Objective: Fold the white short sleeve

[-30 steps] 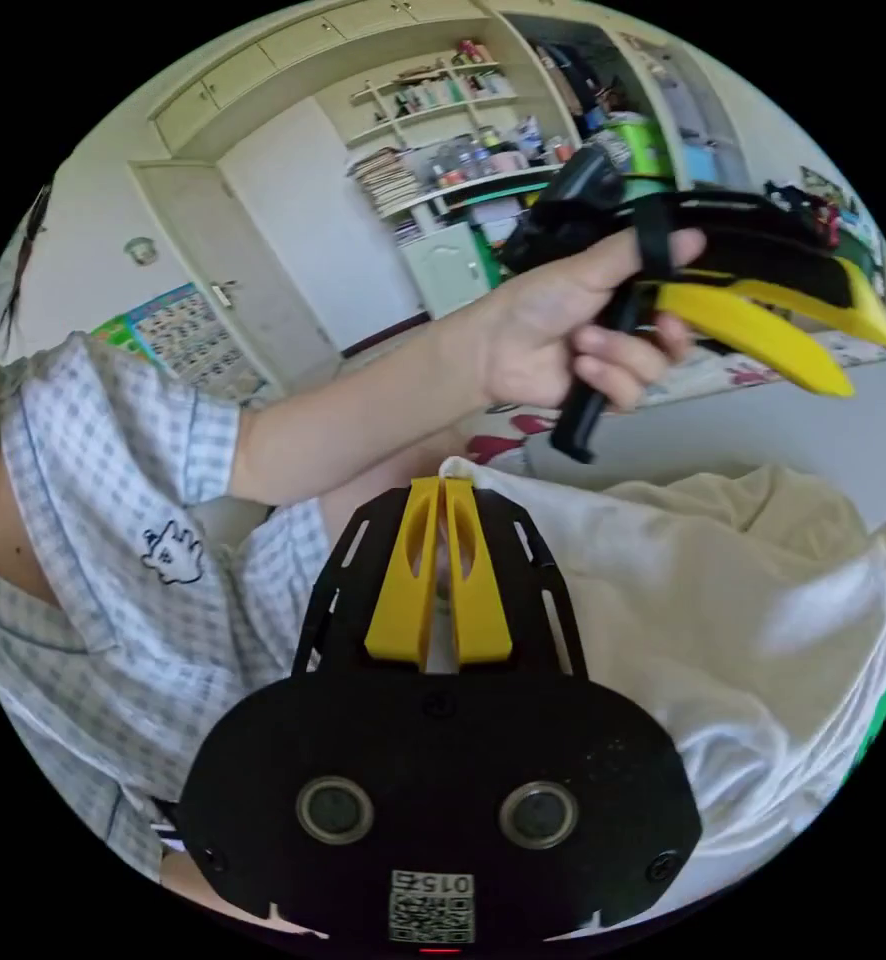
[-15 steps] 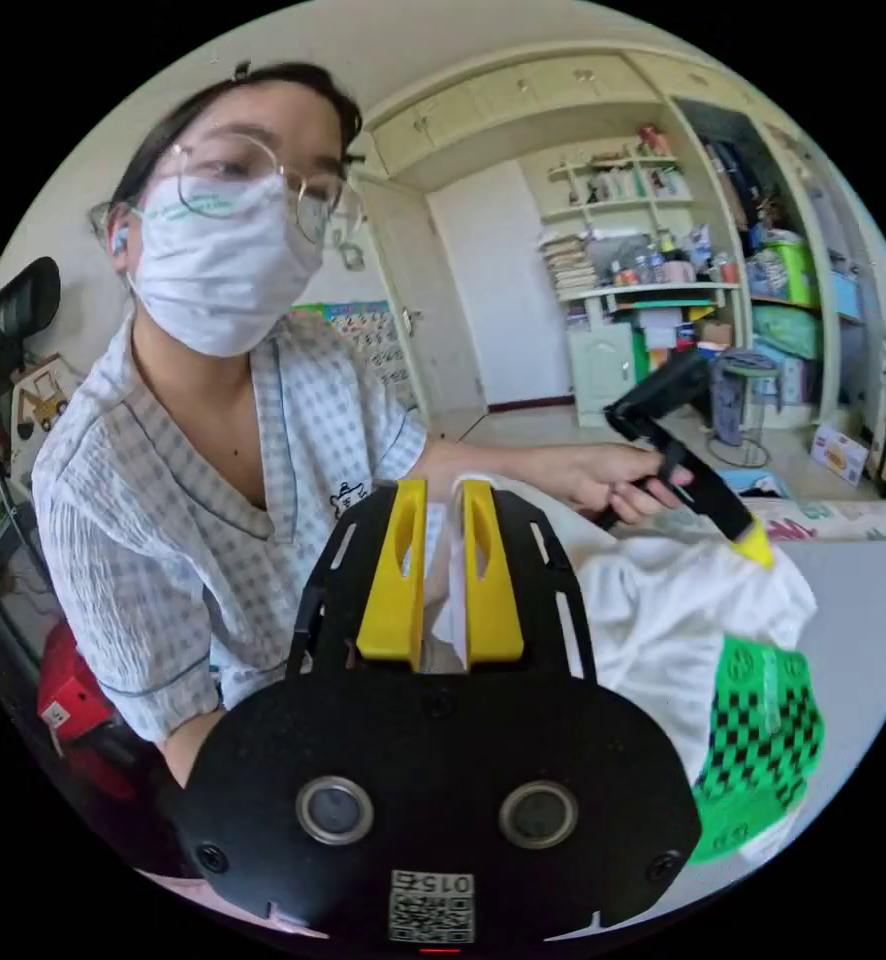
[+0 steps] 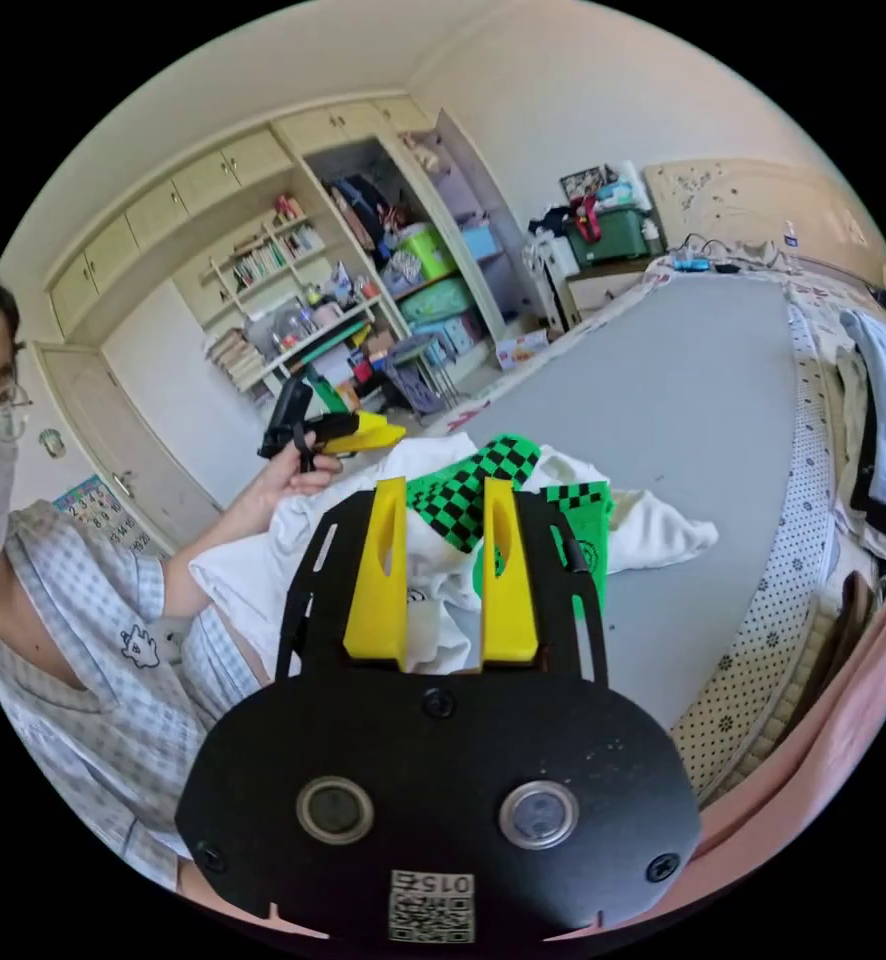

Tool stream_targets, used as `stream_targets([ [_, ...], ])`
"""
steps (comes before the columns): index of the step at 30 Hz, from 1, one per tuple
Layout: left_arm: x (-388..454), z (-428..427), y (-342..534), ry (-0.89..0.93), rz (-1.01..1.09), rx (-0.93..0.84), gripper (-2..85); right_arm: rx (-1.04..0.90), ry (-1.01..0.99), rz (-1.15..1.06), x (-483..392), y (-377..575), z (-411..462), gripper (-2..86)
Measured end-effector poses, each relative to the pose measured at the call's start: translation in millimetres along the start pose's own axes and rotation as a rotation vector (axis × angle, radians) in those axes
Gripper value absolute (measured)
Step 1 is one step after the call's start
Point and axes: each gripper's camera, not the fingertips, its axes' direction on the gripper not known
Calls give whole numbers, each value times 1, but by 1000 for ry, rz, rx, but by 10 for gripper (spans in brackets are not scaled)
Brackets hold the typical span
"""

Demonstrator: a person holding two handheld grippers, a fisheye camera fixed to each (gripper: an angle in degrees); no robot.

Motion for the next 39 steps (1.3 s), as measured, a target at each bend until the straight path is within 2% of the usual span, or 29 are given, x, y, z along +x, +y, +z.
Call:
stream_targets([
  [2, -10, -2, 0, -76, -43, -6, 113, -38, 37, -6, -2, 6, 14, 81],
  [4, -16, 12, -3, -54, -53, -100, 113, -28, 27, 23, 6, 15, 7, 42],
  [6, -19, 28, -2, -11, -46, -195, 94, -8, 9, 70, 18, 26, -8, 21],
  [7, -16, 33, 0, -4, -26, -225, 42, 7, 48, 99, 22, 35, -21, 15],
  [10, -3, 6, 5, 6, 32, -100, 2, -18, 252, 119, 19, 56, -56, 8],
  [14, 6, -85, 23, 267, 130, 256, -6, -66, 496, 125, 5, 91, -99, 9],
  [18, 4, -124, 40, 430, 188, 331, -8, -78, 536, 175, 14, 118, -122, 23],
  [20, 5, -123, 41, 550, 221, 224, -7, 45, 542, 217, 16, 127, -146, 39],
  [22, 14, -128, 43, 554, 272, 170, -7, 176, 555, 225, 10, 131, -165, 47],
  [25, 44, -166, 63, 455, 475, 277, -7, 372, 473, 168, -2, 132, -175, 53],
  [27, 55, -180, 74, 430, 548, 301, -6, 389, 360, 114, -2, 122, -160, 57],
  [30, 51, -184, 76, 529, 581, 259, -7, 261, 163, 49, 6, 89, -101, 71],
  [32, 62, -176, 74, 617, 682, 144, -6, 86, 59, 12, 7, 63, -37, 83],
  [36, 90, -174, 85, 788, 913, 55, -3, -187, 28, -65, -10, 47, 54, 72],
  [38, 85, -177, 84, 694, 883, 134, 2, -421, -11, -116, -27, 51, 102, 29],
  [39, 79, -175, 80, 638, 831, 159, 4, -463, 4, -119, -30, 53, 109, 16],
])
